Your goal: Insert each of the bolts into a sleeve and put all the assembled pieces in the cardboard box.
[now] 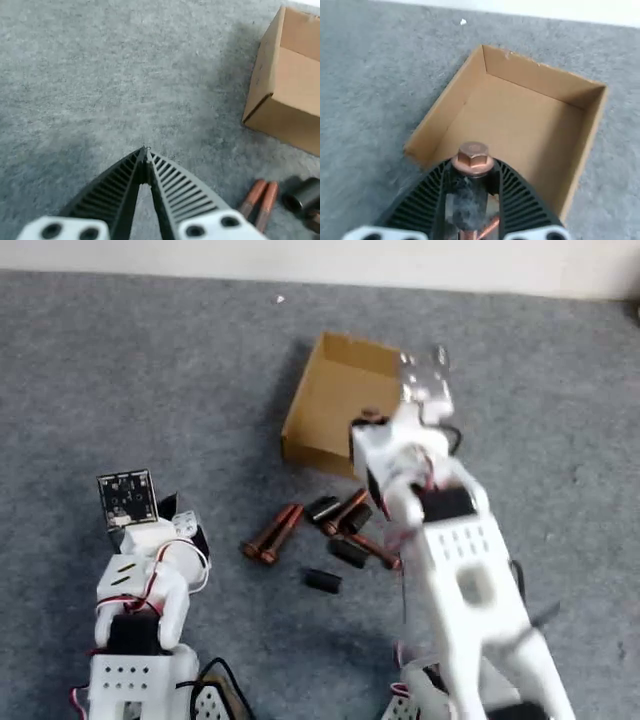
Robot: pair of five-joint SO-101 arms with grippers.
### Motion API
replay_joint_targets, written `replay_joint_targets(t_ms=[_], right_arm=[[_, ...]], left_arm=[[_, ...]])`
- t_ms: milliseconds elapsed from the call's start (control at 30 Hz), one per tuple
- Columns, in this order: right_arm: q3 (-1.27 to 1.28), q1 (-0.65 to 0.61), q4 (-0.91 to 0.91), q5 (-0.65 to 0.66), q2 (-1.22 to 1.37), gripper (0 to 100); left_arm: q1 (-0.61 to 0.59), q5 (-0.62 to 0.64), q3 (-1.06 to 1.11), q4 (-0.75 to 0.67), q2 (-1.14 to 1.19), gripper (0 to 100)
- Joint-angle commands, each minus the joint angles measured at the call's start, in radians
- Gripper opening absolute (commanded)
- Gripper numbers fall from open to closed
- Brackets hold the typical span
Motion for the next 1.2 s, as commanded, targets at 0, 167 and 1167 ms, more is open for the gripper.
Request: replay_joint_targets(t_ms=[0,167,1167], right_arm=[[-0.236,0.044,-0.001,-0.008,0.177,0.4],[-0.490,0.119,-0.001,-0.006,0.435,0.5],[-0.871,0.027,0.829,0.212,0.541,14.5]], left_arm=[[-0.016,-0.008,0.054,-0.170,-0.007,1],[-0.016,-0.008,0.077,-0.213,-0.007,1],[-0.124,-0.008,0.070,-0.218,-0.007,1]])
